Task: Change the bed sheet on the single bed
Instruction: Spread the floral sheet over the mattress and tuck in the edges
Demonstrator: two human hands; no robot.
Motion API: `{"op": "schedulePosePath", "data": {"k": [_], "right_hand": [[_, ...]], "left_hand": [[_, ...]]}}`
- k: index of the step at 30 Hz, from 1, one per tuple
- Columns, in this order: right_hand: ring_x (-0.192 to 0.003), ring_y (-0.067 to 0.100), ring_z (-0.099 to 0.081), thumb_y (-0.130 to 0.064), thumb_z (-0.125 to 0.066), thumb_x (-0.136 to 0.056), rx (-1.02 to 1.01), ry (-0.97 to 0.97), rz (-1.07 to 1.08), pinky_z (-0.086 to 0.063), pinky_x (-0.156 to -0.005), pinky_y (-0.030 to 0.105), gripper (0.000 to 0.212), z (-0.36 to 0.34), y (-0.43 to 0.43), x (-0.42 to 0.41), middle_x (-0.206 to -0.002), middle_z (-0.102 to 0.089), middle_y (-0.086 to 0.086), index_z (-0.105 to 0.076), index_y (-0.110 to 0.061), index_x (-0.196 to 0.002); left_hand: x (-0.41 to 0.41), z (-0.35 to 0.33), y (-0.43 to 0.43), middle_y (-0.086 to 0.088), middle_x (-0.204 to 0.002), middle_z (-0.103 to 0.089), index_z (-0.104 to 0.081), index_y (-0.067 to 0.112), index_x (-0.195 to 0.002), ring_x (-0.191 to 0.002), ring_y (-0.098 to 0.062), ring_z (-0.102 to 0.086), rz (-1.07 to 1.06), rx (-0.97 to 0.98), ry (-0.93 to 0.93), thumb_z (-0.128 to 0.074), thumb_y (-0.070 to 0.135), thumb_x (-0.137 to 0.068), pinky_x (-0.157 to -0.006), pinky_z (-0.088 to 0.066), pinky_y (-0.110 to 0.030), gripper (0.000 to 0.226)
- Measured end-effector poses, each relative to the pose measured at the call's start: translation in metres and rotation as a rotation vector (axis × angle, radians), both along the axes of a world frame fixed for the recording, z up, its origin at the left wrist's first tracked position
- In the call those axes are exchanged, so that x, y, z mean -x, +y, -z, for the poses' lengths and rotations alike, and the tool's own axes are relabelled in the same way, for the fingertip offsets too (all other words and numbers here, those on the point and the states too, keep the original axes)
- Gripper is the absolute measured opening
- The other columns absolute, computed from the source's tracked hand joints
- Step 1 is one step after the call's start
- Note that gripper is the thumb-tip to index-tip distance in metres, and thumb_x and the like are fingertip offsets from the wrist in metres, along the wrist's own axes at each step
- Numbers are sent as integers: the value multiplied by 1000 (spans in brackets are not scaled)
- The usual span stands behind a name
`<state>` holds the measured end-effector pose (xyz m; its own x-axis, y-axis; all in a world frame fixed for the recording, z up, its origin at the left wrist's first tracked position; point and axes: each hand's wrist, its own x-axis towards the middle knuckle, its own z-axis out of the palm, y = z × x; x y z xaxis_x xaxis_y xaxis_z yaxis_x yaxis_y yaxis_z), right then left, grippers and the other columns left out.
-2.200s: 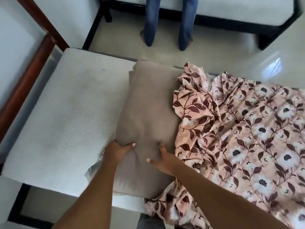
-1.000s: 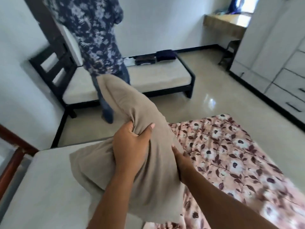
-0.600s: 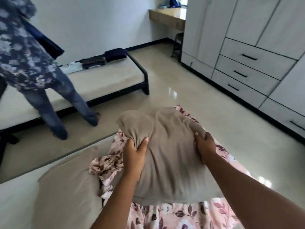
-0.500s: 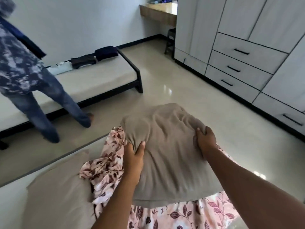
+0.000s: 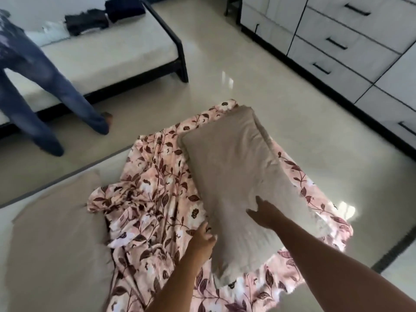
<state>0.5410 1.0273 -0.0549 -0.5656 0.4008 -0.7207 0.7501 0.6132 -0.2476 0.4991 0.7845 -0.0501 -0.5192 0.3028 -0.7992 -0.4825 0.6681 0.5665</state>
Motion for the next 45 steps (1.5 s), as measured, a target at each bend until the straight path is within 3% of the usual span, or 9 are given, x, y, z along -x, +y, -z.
{"op": "schedulePosePath", "data": {"k": [9,14,18,23,29,34,39,41,45], "right_hand": [[-139,30,-45,-50,-45,-105,169,177,-330,-36,-107,33,64,-32,-217,84,-152,-47,14,-35,-11,-154],[-123,21,-58,-76,-40,-92,401,129,-373,-38,-98,21,80,-18,-361,87,-122,-64,3,-51,-16,-144],[-99,16,-57,-53,-48,-102,448,-38,-423,-42,-88,28,41,9,-453,81,-99,-62,0,-60,-17,-117],[-132,26,-52,-58,-58,-96,415,-102,-353,-40,-98,26,73,44,-516,85,-144,-54,13,-43,-8,-147],[-110,19,-59,-48,-70,-92,491,-109,-144,-47,-89,26,61,68,-552,100,-129,-60,7,-51,-12,-138],[-106,10,-63,-57,-75,-83,568,-71,-52,-47,-81,17,53,58,-562,112,-117,-65,-6,-56,-23,-119],[-108,16,-62,-68,-76,-74,581,30,-28,-47,-100,35,72,35,-576,125,-121,-67,1,-63,-16,-123],[-109,18,-59,-62,-75,-81,586,41,-29,-45,-100,32,69,20,-587,133,-124,-63,1,-60,-13,-128],[-126,30,-57,-92,-71,-46,682,-46,24,-46,-110,42,128,-16,-609,144,-140,-57,7,-52,-12,-144]], "left_hand": [[22,5,-190,-24,-130,-61,-50,-1,-137,-114,-38,-61,-369,412,399,-67,19,-91,-94,-51,-44,53],[-4,25,-334,-32,-132,-52,-47,-10,-131,-124,-46,-50,-630,700,169,-74,27,-86,-105,-41,-48,64],[-28,53,-417,-28,-133,-52,-43,-7,-131,-126,-44,-51,-722,745,65,-80,34,-81,-104,-44,-48,74],[-28,94,-479,-19,-148,-43,-31,2,-148,-137,-37,-44,-1031,579,-253,-75,56,-81,-112,-39,-46,97],[-30,101,-483,-11,-135,-55,-47,6,-139,-123,-34,-53,-1614,-88,-486,-80,55,-74,-109,-37,-57,87],[-26,88,-484,-7,-110,-66,-57,12,-125,-83,-18,-62,-1835,-213,-280,-80,37,-84,-57,-54,-23,54],[-7,39,-504,-13,-111,-71,-70,10,-105,-97,-31,-65,-1785,136,53,-73,46,-80,-93,-55,-48,44],[5,7,-511,-7,-104,-73,-73,14,-102,-98,-29,-66,-1692,193,254,-66,50,-77,-93,-54,-50,44],[22,-72,-517,0,-88,-72,-72,14,-89,-88,-23,-65,-1487,228,639,-65,41,-86,-85,-53,-47,28]]}}
